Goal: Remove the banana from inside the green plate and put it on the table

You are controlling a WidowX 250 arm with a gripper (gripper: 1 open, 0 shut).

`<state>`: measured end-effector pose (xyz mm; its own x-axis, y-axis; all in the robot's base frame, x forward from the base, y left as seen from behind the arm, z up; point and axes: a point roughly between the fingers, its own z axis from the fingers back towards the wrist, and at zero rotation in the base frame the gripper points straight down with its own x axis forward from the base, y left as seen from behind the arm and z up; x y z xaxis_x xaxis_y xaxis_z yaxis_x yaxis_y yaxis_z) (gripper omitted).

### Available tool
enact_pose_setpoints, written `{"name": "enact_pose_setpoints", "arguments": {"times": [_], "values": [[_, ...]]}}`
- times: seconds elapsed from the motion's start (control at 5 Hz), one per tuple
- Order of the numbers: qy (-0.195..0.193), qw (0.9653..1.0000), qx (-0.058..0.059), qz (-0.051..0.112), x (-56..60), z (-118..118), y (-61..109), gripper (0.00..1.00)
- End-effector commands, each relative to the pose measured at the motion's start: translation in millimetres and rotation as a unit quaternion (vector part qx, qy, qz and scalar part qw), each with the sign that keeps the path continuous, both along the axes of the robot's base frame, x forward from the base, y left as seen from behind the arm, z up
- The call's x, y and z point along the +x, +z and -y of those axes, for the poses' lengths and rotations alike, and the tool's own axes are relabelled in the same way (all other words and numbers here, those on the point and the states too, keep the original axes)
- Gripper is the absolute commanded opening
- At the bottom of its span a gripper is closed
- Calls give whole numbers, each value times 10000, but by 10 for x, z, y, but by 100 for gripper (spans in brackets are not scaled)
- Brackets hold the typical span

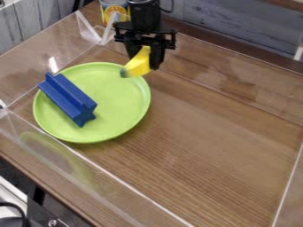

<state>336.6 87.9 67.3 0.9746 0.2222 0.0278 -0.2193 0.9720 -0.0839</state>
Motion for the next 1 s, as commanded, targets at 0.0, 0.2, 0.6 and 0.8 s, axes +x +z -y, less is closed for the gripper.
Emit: {"name": "enact_pose_setpoints", "arguments": {"times": [0.0,0.2,0.6,0.8], "values": [[19,9998,35,211,15,-52,148,0],[4,9998,8,215,-3,-56,155,0],[-22,9997,-74,244,-17,-45,168,0],[-29,9996,-115,268,-21,-43,183,0]]}}
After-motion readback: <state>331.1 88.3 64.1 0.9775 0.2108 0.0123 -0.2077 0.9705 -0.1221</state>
